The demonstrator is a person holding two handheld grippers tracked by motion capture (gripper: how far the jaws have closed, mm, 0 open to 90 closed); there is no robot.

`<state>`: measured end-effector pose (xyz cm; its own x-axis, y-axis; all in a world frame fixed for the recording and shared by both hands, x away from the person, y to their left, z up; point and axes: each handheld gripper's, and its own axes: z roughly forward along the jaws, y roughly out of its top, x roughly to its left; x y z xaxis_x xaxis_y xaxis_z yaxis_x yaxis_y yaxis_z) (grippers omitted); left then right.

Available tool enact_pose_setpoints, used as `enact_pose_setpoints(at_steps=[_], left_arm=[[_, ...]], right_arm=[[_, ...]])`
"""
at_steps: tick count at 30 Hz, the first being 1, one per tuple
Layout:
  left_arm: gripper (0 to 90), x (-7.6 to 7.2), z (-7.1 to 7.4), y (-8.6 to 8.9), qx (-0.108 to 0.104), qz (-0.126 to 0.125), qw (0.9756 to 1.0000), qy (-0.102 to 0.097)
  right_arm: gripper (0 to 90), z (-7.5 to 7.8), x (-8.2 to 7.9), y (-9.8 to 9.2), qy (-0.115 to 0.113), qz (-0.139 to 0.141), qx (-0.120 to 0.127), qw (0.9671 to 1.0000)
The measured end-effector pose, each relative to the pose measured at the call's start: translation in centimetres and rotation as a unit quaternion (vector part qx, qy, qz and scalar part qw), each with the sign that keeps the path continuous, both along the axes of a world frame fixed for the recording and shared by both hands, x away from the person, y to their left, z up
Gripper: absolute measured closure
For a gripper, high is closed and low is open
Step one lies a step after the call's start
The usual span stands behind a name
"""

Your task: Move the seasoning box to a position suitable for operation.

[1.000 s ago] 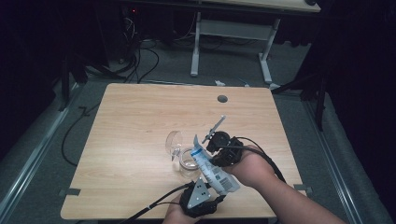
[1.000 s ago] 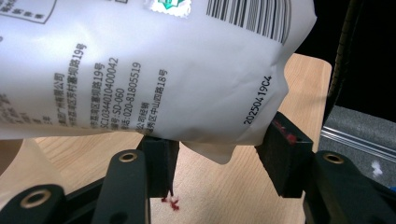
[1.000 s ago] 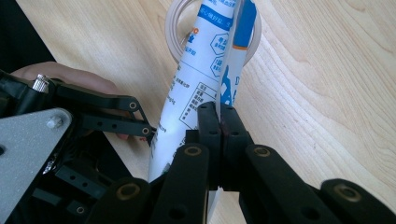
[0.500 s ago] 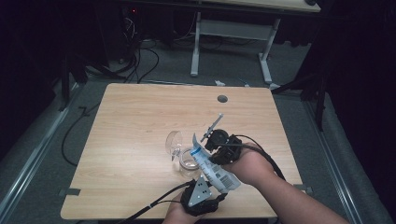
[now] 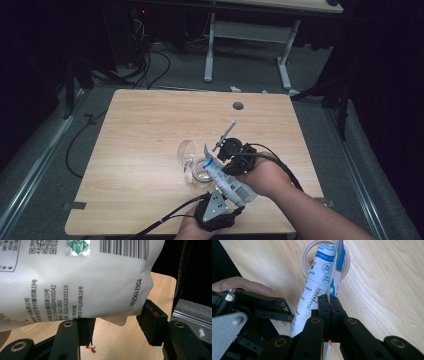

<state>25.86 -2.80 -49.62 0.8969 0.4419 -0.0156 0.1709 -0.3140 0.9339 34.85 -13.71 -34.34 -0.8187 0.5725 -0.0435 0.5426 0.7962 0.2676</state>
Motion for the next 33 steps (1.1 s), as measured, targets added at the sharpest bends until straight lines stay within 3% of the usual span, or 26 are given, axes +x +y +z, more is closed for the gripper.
enact_pose_setpoints(at_steps=[33], left_arm=[[50.3,0.28,0.75,-0.20,-0.009,0.005,0.9999,-0.002]], right_arm=[[90.0,0.48,0.64,0.50,-0.007,0.008,-0.005,0.9999]])
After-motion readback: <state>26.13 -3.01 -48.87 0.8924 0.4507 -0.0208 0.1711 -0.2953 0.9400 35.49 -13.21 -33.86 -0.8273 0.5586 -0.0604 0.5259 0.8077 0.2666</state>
